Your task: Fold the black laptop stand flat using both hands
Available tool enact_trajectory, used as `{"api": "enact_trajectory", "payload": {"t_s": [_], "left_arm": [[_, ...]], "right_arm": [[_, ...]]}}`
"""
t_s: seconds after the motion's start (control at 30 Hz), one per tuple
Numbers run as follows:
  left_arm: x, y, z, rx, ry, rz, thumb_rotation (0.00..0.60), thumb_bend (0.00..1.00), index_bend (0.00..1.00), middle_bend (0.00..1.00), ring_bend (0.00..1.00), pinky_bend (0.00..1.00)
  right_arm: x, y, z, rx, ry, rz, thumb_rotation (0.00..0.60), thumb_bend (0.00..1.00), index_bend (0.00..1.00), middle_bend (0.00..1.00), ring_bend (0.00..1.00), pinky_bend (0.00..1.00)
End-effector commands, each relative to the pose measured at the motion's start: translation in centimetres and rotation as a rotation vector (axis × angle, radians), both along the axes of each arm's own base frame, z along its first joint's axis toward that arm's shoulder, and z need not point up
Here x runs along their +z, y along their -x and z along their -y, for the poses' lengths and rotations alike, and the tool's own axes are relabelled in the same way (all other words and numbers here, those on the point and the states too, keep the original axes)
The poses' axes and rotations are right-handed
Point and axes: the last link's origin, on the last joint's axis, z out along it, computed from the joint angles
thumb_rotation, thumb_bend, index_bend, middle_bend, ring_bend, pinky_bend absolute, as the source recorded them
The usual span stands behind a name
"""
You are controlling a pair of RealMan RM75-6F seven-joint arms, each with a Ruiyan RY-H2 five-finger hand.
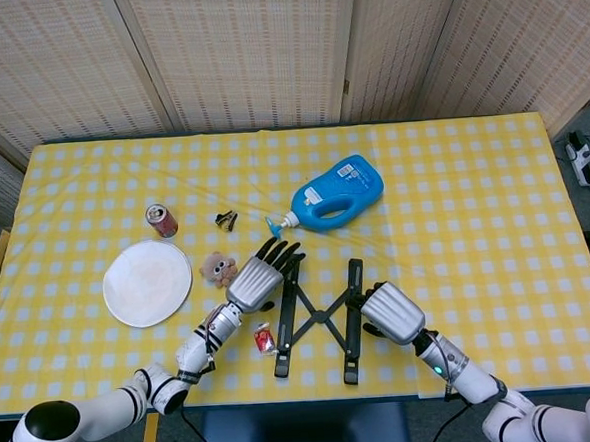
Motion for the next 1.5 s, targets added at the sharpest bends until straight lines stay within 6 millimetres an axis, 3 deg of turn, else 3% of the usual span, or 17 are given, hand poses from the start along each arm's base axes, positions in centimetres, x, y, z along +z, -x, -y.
{"api": "enact_trajectory", "payload": {"t_s": [0.03, 0.97, 1.5], "left_arm": [[-0.4, 0.1, -0.4, 0.024, 0.006, 0.0, 0.6, 0.11, 0.0, 0.03, 0.0, 0.0], [-1.5, -0.8, -0.5, 0.091, 0.056, 0.076, 0.6, 0.11, 0.0, 0.03, 0.0, 0.0], [-1.9, -1.1, 0.0, 0.126, 0.097, 0.113, 0.6, 0.11, 0.0, 0.03, 0.0, 0.0]], "right_arm": [[-0.5, 0.1, 0.0, -0.007, -0.012, -0.002, 0.6, 0.2, 0.51, 0.7, 0.77, 0.75], [-2.6, 1.5, 0.3, 0.006, -0.027, -0.075, 0.6, 0.19, 0.51, 0.7, 0.77, 0.75], [-4.1, 0.3, 0.2, 0.063, 0.007, -0.064, 0.6, 0.19, 0.51, 0.7, 0.77, 0.75]]}}
